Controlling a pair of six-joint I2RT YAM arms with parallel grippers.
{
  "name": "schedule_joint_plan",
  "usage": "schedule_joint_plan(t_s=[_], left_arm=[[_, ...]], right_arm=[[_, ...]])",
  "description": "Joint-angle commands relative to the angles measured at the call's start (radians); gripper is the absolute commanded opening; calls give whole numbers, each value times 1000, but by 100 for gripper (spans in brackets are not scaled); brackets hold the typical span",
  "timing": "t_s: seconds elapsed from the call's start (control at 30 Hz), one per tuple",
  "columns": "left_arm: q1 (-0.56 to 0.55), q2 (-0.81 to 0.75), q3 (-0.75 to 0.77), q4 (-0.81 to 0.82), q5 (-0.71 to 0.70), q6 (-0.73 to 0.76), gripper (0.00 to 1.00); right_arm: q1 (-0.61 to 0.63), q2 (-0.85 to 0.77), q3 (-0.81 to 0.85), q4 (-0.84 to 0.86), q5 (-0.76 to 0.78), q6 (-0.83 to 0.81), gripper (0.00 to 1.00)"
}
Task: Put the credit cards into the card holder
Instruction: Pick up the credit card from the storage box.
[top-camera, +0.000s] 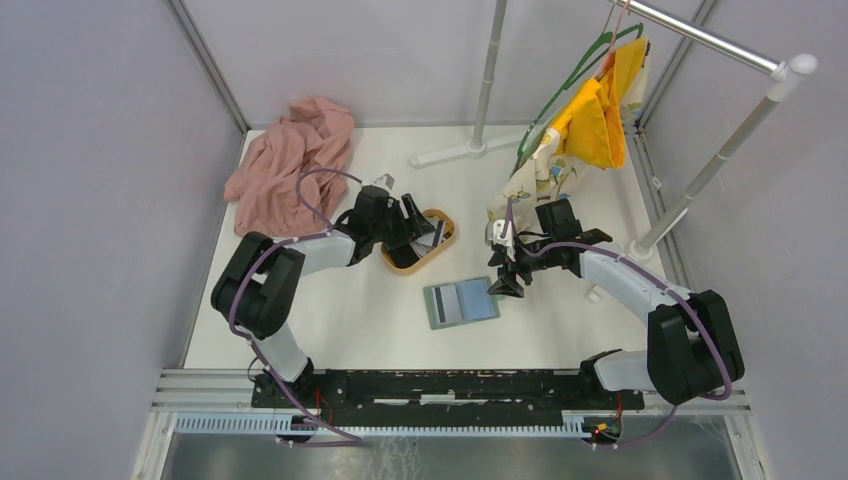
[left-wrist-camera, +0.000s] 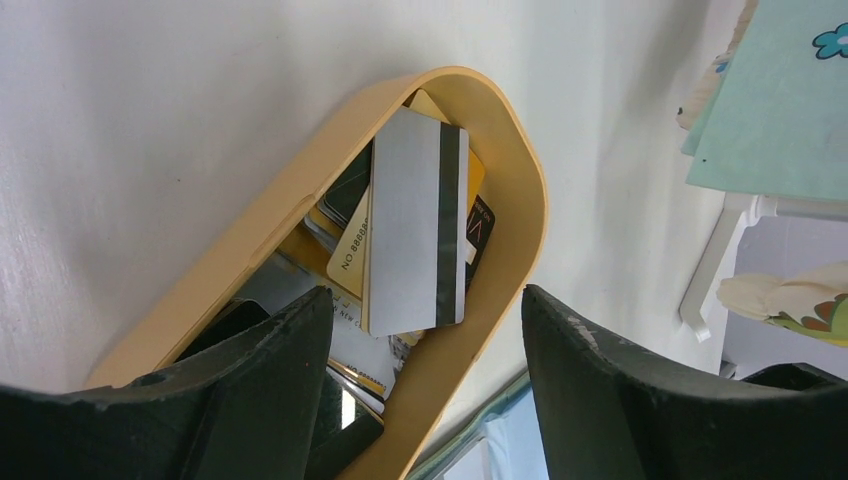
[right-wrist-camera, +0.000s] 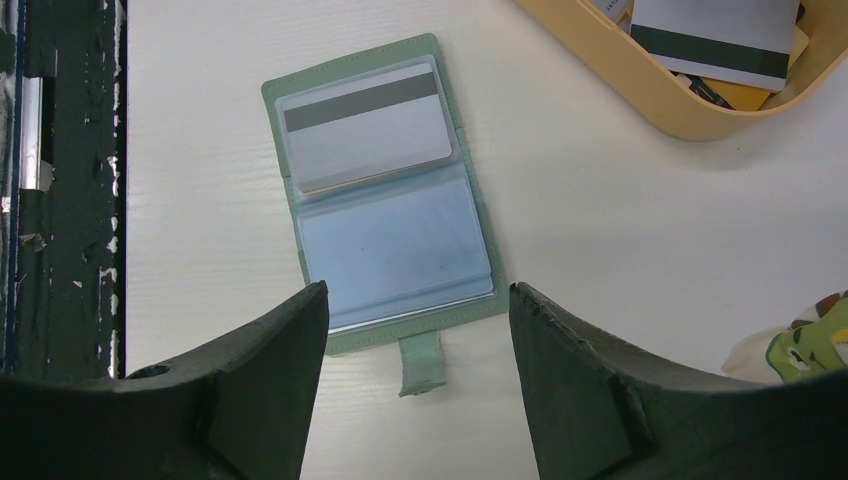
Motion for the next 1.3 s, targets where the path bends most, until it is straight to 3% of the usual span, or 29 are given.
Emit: schedule_joint_plan(t_s=[0.0,0.2,0.4,0.8,0.9,1.03,1.27], left_arm=[[4,25,6,65,5,-65,75],[4,32,-3,116,32,-100,74],[4,23,-16,176,79,-131,57],[2,14,-18,195,91,-138,42],[3,29,-11,199,99,-140,43],[3,81,12,199,104,-151,54],[3,130,20,271,80,-232,55]], right_arm=[[-4,-5,44,0,-38,-15,72],[-3,-7,43,-2,-39,-15,72],[-2,-9,43,-3,-39,-17,72],[-3,-8,43,-4,-39,-17,72],[-3,-9,43,-2,-40,-17,72],[-2,-9,43,-3,-41,-17,72],[-4,-10,43,-5,-42,-17,72]])
